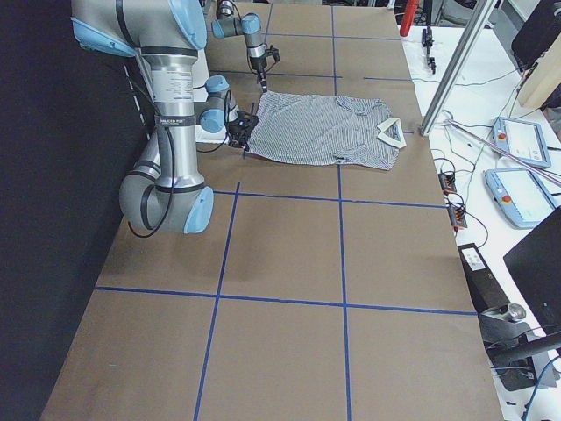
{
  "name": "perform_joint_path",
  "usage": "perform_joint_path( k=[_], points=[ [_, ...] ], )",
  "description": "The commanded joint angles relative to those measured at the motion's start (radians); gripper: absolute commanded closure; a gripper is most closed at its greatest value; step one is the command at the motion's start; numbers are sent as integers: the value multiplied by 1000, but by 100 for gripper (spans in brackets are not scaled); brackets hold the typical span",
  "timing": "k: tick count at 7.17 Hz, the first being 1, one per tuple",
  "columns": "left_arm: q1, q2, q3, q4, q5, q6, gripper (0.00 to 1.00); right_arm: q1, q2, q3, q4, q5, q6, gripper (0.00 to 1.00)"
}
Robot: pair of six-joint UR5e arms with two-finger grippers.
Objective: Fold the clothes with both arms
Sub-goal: 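Grasp both hem corners nearest the robot with left and right grippers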
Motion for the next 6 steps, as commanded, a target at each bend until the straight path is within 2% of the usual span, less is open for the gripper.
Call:
perform_joint_path(
  k=[1, 3, 5, 6],
  points=[
    [18, -1, -77, 5, -1, -74, 100, 0, -17, 34, -2, 5, 2, 100],
    [149, -31, -178, 179, 32, -239, 100, -6, -124, 159, 2, 57, 2, 100],
    [139, -39, -251, 196, 31, -257, 100, 2, -150, 235, 3, 60, 3, 100],
    [109, -42, -237, 207, 31, -242, 100, 44, -138, 236, 5, 61, 2, 100]
  ],
)
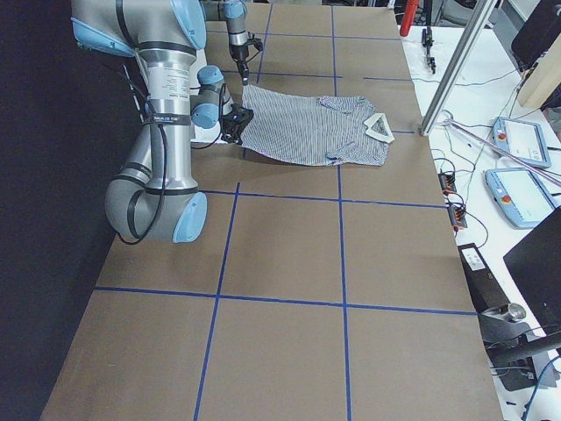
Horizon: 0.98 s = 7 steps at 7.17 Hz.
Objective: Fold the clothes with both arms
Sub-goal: 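Lift the hem with both grippers and fold it toward the collar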
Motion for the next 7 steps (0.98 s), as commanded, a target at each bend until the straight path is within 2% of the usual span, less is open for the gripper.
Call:
perform_joint_path(
  k=[1, 2, 4, 6, 7],
  points=[
    [-110, -58, 0, 47, -2, 46, 100, 98, 61, -16, 3, 7, -22, 100],
    [-217, -142, 47, 64, -5, 110, 100, 195, 186, -107, -1, 24, -107, 100],
    [-420, -291, 310, 37, -7, 312, 100, 370, 349, -313, 6, 94, -264, 100],
    [-534, -333, 542, -182, -7, 384, 100, 509, 490, -546, 8, 128, -397, 100],
    [-578, -336, 578, -216, -5, 429, 100, 563, 556, -659, 8, 130, -437, 100]
  ],
)
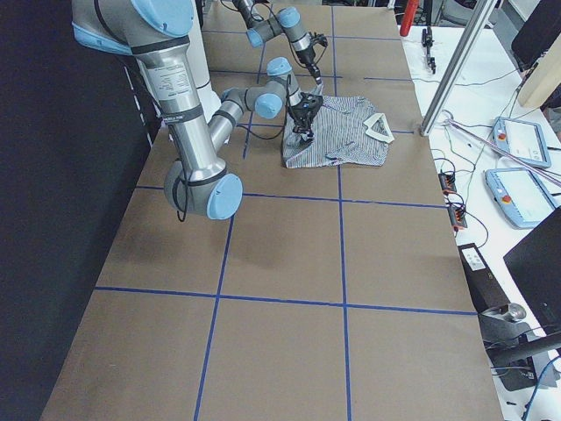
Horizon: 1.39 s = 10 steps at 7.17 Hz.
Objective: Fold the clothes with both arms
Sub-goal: 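Lift the hem with both grippers and fold it toward the collar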
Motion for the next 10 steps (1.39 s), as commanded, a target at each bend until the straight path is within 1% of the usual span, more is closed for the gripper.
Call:
perform_joint_path(
  k=[1, 3, 4, 5, 6, 8, 10],
  points=[
    [-94, -46, 128, -76, 1, 89, 100, 124, 118, -215, 18, 9, -80, 100],
    [-110, -117, 238, -97, 7, 106, 100, 179, 207, -374, 73, 24, -117, 100],
    [-115, -149, 318, -127, 10, 107, 100, 191, 248, -463, 112, 24, -118, 100],
    [-118, -166, 399, -201, 48, 132, 100, 205, 270, -554, 195, 26, -118, 100],
    [-121, -175, 447, -235, 79, 153, 100, 211, 289, -608, 221, 25, -120, 100],
    [-127, -203, 488, -239, 79, 161, 100, 211, 341, -683, 223, 26, -120, 100],
    [-125, -217, 510, -280, 76, 161, 99, 210, 341, -687, 223, 26, -120, 100]
  ],
)
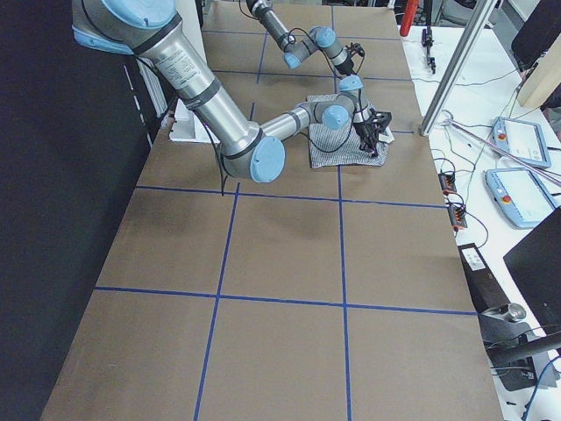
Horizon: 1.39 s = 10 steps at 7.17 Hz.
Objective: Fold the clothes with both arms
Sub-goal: 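Lower the hem onto the shirt near the collar and release both grippers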
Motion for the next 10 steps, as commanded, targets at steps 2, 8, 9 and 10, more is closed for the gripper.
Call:
perform_joint_path(
  k=[2, 8, 9, 10],
  points=[
    [2, -1, 23, -61, -6, 1, 74, -4, 6, -5, 4, -1, 0, 73],
    [-21, 78, -12, -253, -112, -8, 56, -91, -438, 531, 82, 124, 93, 42],
    [-19, 78, -13, -253, -112, -8, 56, -117, -467, 576, 82, 123, 133, 39],
    [-19, 78, -13, -253, -112, -8, 56, -143, -468, 572, 82, 114, 170, 39]
  ],
)
